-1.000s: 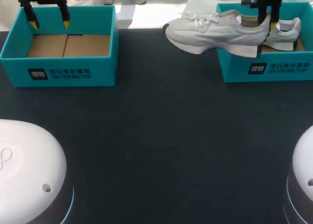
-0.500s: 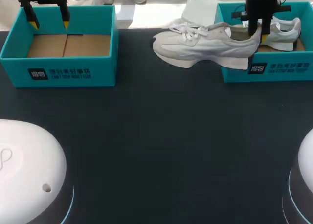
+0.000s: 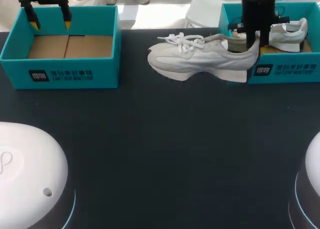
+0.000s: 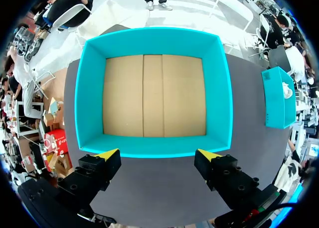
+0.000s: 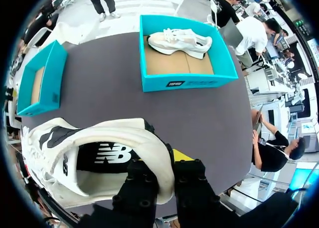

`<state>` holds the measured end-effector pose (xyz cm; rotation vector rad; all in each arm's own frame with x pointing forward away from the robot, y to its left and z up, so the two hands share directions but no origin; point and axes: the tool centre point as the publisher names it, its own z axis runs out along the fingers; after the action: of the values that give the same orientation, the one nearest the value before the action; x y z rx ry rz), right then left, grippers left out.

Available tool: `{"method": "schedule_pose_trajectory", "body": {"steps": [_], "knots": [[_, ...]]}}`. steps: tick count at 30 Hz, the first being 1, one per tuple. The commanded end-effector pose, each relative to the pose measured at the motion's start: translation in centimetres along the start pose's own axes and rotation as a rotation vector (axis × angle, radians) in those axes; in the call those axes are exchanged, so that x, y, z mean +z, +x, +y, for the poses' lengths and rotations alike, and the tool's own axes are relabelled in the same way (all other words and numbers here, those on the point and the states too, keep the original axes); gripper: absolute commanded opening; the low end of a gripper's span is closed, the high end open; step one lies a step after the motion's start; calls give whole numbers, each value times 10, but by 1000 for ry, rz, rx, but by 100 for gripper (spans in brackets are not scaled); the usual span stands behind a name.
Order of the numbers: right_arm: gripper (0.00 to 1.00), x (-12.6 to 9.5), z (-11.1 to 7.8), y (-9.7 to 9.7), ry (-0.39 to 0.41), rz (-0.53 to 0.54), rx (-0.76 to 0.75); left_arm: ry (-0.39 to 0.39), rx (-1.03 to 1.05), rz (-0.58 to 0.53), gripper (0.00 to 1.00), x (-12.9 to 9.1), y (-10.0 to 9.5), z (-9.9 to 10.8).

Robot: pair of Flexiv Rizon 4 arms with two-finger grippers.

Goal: Take the shoe out of the shoebox, open the shoe tongue, remove and reinsert the insole, then place the shoe into the shoebox

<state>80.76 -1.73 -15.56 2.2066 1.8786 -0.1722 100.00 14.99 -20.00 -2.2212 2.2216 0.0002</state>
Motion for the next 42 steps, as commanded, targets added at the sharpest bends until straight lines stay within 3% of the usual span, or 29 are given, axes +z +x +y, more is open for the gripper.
{"method": "schedule_pose_trajectory", "body": {"steps": [1, 11, 25, 34, 42], "knots": [[0, -6, -20, 33, -12, -41, 18, 0, 0, 0, 100, 0, 0, 0], [0, 3, -66, 75, 4, -9, 10, 0, 0, 0, 100, 0, 0, 0], [0, 71, -111, 114, 0, -35, -34, 0, 0, 0, 100, 0, 0, 0], [0, 117, -120, 131, 1, -23, -34, 0, 0, 0, 100, 0, 0, 0], [0, 145, -124, 141, 0, -69, -71, 0, 0, 0, 100, 0, 0, 0]]}}
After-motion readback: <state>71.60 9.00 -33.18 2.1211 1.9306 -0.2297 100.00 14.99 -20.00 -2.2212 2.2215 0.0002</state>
